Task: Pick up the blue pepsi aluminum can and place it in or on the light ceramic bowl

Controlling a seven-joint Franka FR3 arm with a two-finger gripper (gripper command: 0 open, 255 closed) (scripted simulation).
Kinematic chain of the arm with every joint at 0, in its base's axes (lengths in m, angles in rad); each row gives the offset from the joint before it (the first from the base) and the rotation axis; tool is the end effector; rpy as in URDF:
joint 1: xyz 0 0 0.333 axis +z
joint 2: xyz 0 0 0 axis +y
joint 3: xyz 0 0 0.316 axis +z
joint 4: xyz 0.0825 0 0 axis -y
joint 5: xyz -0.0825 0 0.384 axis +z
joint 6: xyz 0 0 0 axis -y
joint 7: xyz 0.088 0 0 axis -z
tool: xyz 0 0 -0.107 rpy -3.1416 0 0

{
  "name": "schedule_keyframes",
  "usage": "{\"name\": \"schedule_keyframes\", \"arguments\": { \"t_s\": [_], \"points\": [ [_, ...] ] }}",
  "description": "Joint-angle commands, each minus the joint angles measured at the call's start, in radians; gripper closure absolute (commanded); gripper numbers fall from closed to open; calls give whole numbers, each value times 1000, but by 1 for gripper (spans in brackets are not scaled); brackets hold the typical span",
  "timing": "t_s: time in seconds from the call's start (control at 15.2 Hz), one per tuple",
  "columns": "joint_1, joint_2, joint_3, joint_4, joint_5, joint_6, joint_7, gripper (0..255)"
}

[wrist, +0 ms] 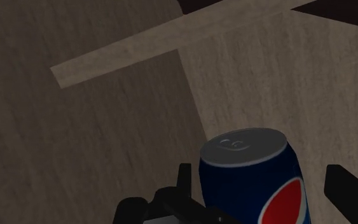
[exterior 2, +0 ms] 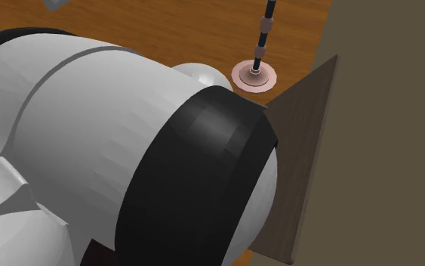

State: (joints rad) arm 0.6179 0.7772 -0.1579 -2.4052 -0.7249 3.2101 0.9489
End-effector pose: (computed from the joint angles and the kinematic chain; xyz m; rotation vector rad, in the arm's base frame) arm 0.3511 0.2253 0.0074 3.0558 0.4322 0.0600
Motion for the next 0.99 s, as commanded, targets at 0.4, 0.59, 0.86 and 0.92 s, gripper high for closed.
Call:
{"name": "schedule_keyframes", "arguments": {
  "t_s": [0.4, 0.59, 0.86, 0.92],
  "points": [
    [-1, 2, -4, -2, 0, 0, 0, 255],
    [-1, 2, -4, -2, 0, -1, 0, 255],
    [-17, -31, 9, -20, -3, -19, -6, 255],
    [-25, -49, 16, -29, -5, -29, -10, 255]
  ]
}}
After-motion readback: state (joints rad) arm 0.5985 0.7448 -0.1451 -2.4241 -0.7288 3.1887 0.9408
